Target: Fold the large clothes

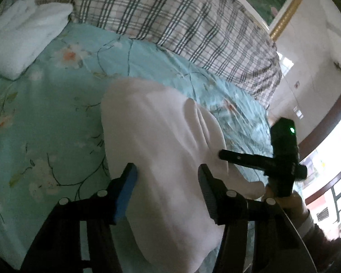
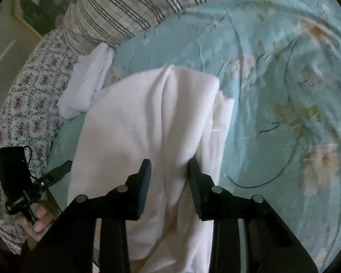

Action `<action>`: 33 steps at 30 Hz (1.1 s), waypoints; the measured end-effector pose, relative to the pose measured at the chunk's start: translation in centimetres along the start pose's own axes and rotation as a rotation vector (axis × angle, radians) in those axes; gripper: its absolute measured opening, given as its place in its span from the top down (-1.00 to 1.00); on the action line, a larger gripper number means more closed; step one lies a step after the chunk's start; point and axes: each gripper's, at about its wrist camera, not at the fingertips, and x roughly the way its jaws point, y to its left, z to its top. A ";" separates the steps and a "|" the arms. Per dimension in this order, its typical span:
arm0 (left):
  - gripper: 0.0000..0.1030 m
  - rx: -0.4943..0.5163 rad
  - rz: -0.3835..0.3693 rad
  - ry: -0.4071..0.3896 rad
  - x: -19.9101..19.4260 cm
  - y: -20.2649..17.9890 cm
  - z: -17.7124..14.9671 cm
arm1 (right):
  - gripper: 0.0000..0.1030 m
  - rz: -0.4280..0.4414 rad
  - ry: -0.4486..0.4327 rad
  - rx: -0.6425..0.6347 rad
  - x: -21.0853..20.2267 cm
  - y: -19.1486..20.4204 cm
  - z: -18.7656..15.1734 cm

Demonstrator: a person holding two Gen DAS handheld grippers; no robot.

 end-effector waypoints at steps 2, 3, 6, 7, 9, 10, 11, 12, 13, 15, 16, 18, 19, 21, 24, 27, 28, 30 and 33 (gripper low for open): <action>-0.08 0.014 -0.012 -0.009 0.0 0.1 -0.1 | 0.38 -0.002 0.014 0.001 1.0 0.0 0.3; -0.08 0.013 -0.026 -0.012 0.0 0.4 -0.3 | 0.50 0.000 0.018 0.004 1.4 0.0 0.6; -0.08 0.007 -0.044 0.006 0.4 0.8 -0.3 | 0.88 0.033 -0.002 0.012 1.1 -0.1 1.5; -0.08 0.021 -0.047 0.016 0.6 0.5 -0.2 | 0.89 0.073 -0.055 0.018 -0.4 0.0 1.9; -0.07 0.053 -0.041 0.037 1.3 -0.3 -0.1 | 0.89 0.097 -0.135 0.022 -3.1 -0.1 2.2; -0.07 0.065 -0.039 0.049 1.7 -0.6 -0.1 | 0.89 0.085 -0.149 0.019 -3.9 -0.4 2.3; -0.06 0.083 -0.031 0.070 2.6 -1.1 -0.4 | 0.89 0.070 -0.152 0.019 -4.5 -0.9 2.1; -0.03 0.098 -0.021 0.087 3.2 -1.4 -0.6 | 0.89 0.059 -0.139 0.026 -4.5 -1.4 1.9; -0.02 0.125 0.005 0.111 4.2 -1.9 -1.0 | 0.89 0.031 -0.112 0.037 -4.0 -2.3 1.5; -0.02 0.153 0.057 0.129 5.3 -2.3 -1.6 | 0.89 -0.015 -0.049 0.068 -2.0 -3.8 0.5; -0.02 0.159 0.068 0.130 5.5 -2.5 -1.8 | 0.87 -0.019 -0.023 0.088 -0.9 -4.6 0.1; -0.03 0.168 0.078 0.141 5.2 -2.7 -1.5 | 0.69 -0.011 -0.008 0.130 -0.1 -5.6 -0.3; -0.03 0.167 0.079 0.151 4.9 -2.6 -1.3 | 0.57 -0.013 -0.019 0.149 -0.5 -5.8 -0.1; -0.03 0.160 0.068 0.155 3.8 -2.5 -0.5 | 0.53 -0.034 -0.057 0.145 -1.8 -5.2 0.5; -0.03 0.145 0.033 0.104 2.6 -2.7 1.9 | 0.52 -0.053 -0.142 0.079 -4.4 -2.8 1.8; -0.03 0.124 0.015 0.081 3.8 -3.0 4.7 | 0.52 0.039 -0.165 0.057 -3.9 0.0 3.7; -0.03 0.125 0.018 0.079 4.6 -3.0 5.5 | 0.52 0.071 -0.154 0.051 -3.0 0.8 4.3; 0.00 0.116 0.068 0.081 6.9 -2.2 7.0 | 0.52 0.090 -0.132 0.033 -0.7 1.9 5.1; 0.67 0.057 0.144 0.150 10.7 0.9 8.3 | 0.53 -0.027 -0.097 -0.008 3.5 1.7 6.3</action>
